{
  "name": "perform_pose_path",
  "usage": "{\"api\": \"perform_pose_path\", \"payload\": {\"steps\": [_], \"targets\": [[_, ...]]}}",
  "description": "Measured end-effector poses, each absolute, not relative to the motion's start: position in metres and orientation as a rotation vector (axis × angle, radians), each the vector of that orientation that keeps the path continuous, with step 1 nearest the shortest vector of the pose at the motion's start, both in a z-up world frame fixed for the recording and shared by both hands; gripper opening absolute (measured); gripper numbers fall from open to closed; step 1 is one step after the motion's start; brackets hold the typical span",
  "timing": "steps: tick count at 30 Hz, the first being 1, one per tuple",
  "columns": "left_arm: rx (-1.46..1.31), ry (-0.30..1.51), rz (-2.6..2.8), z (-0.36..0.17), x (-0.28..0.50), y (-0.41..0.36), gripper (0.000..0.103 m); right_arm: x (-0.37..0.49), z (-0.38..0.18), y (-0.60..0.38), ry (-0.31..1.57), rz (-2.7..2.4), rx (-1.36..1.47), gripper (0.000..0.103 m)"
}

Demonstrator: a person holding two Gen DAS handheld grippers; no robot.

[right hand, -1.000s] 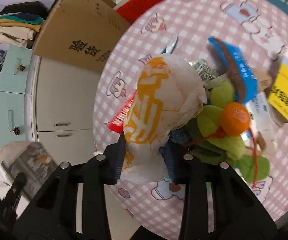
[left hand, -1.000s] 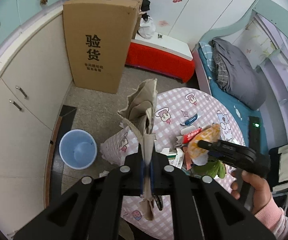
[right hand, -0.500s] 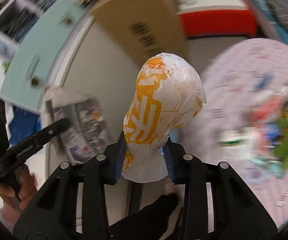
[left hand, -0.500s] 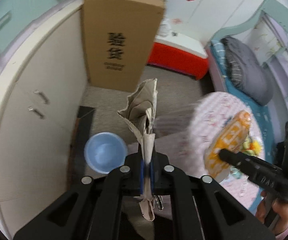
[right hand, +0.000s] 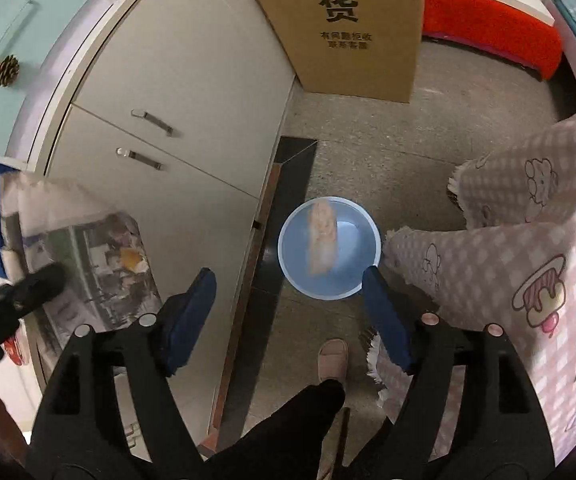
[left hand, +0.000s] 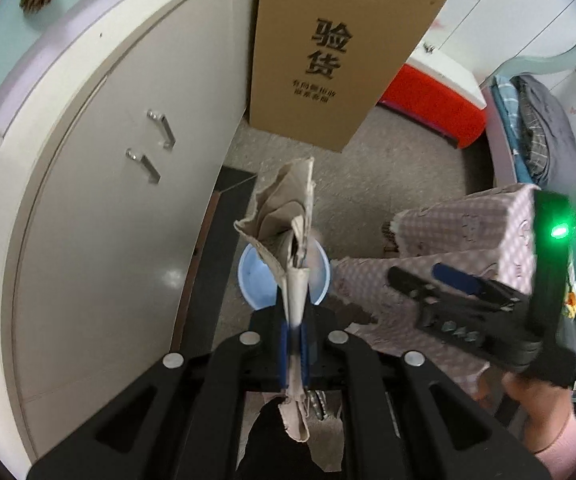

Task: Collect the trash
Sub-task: 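Carry newspaper and bread bag to the blue wastebasket and drop both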

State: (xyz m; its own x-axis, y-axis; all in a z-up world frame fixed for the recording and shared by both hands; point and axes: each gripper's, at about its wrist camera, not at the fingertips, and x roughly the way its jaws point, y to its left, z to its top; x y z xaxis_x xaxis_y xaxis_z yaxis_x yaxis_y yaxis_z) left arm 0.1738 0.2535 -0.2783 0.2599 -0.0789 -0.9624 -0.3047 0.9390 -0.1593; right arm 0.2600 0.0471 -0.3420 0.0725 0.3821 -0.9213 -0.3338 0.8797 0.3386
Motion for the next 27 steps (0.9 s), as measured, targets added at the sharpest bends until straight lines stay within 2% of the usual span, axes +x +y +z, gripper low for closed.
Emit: {"api": "perform_pose_path", "payload": {"steps": [9, 18, 20, 21, 23, 24, 25, 27], "targets": [[-0.316, 1.376, 0.109, -0.309, 0.193, 0.239, 0.005, 0.237, -0.304, 0.031, 1.318, 0.484, -0.003, 0.078], [-0.255, 1.397, 0.054, -0.315, 0.221, 0.212, 0.005, 0.237, -0.278, 0.002, 1.245, 0.404, 0.031, 0.079], [-0.252, 1.400, 0.053, -0.316, 0.226, 0.210, 0.008, 0.236, -0.274, -0.006, 1.236, 0.394, 0.044, 0.079], [-0.256, 1.397, 0.056, -0.316, 0.229, 0.209, 0.011, 0.235, -0.271, -0.010, 1.230, 0.389, 0.048, 0.079], [-0.266, 1.413, 0.065, -0.319, 0.235, 0.207, 0.033, 0.235, -0.268, -0.019, 1.223, 0.380, 0.060, 0.079], [-0.265, 1.431, 0.069, -0.321, 0.238, 0.206, 0.051, 0.235, -0.268, -0.022, 1.224, 0.377, 0.065, 0.079], [-0.259, 1.444, 0.081, -0.323, 0.240, 0.205, 0.058, 0.234, -0.266, -0.026, 1.222, 0.372, 0.073, 0.079], [-0.262, 1.443, 0.097, -0.322, 0.241, 0.204, 0.059, 0.233, -0.264, -0.032, 1.220, 0.368, 0.078, 0.079]]}}
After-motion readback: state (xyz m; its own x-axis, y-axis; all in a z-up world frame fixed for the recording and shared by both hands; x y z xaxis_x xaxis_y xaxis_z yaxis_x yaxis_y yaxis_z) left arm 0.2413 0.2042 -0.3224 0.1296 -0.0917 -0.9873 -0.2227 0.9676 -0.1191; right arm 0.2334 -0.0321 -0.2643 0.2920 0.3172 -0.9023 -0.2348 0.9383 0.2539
